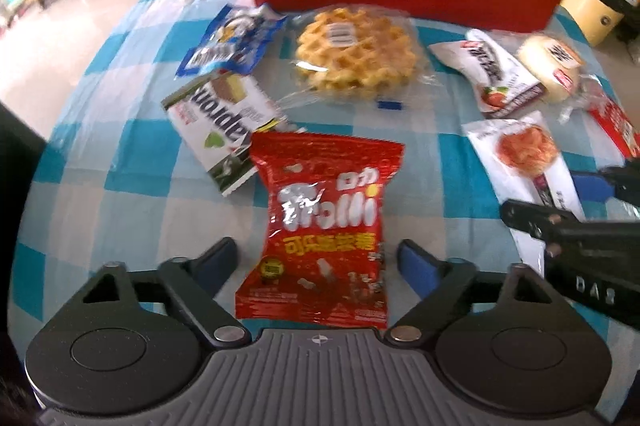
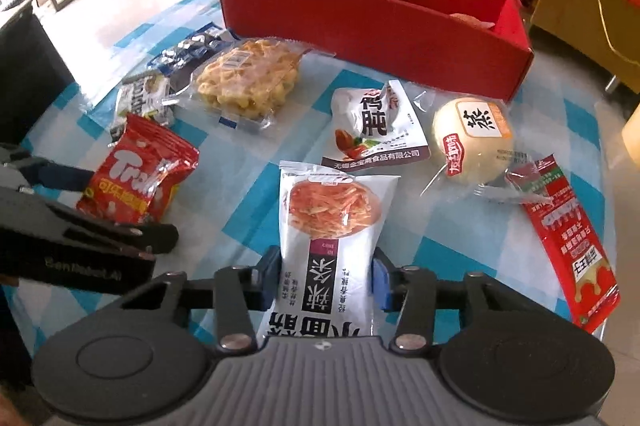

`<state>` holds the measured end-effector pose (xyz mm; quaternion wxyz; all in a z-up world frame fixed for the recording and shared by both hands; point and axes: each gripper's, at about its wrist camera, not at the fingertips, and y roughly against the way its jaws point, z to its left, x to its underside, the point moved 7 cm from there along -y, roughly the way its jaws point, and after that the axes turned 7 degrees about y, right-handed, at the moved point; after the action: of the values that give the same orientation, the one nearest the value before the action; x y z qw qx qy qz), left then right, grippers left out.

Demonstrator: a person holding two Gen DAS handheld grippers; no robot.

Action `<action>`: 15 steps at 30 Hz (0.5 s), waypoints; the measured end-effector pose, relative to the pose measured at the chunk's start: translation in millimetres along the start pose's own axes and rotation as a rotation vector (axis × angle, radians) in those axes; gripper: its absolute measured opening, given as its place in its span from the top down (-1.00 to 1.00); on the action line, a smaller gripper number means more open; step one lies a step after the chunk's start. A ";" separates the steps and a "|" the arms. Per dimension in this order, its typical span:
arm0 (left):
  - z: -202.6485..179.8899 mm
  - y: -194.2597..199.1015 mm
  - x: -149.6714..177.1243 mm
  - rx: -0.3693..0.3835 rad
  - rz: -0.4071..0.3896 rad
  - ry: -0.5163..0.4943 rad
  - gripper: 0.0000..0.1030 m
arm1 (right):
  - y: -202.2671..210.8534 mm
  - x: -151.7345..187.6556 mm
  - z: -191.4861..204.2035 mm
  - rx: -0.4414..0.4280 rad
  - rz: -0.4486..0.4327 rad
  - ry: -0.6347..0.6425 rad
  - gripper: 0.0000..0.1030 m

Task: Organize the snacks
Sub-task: 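Grasp the red Trolli bag with left tool while right tool grasps white shredded-snack bag, then lift the Trolli bag with left tool while right tool carries the white bag over the red box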

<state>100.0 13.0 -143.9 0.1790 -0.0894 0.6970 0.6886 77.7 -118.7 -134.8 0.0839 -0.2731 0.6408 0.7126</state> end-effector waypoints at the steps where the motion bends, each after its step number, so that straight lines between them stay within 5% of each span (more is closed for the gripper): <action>1: -3.7 2.2 0.6 0.009 -0.002 -0.011 -0.43 | -0.1 -0.7 0.0 -0.005 -0.002 -0.006 0.23; 8: -2.2 4.2 -3.3 0.047 0.014 0.016 -0.21 | 5.9 -1.2 -5.5 -0.019 -0.022 -0.041 0.30; 15: 10.4 1.5 -10.1 0.075 0.029 0.101 -0.20 | 14.5 -8.8 -10.9 -0.026 -0.058 -0.066 0.31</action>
<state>110.1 22.1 -138.6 0.1366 -0.1071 0.7316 0.6593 81.4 -129.6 -118.2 0.1220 -0.2688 0.6200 0.7270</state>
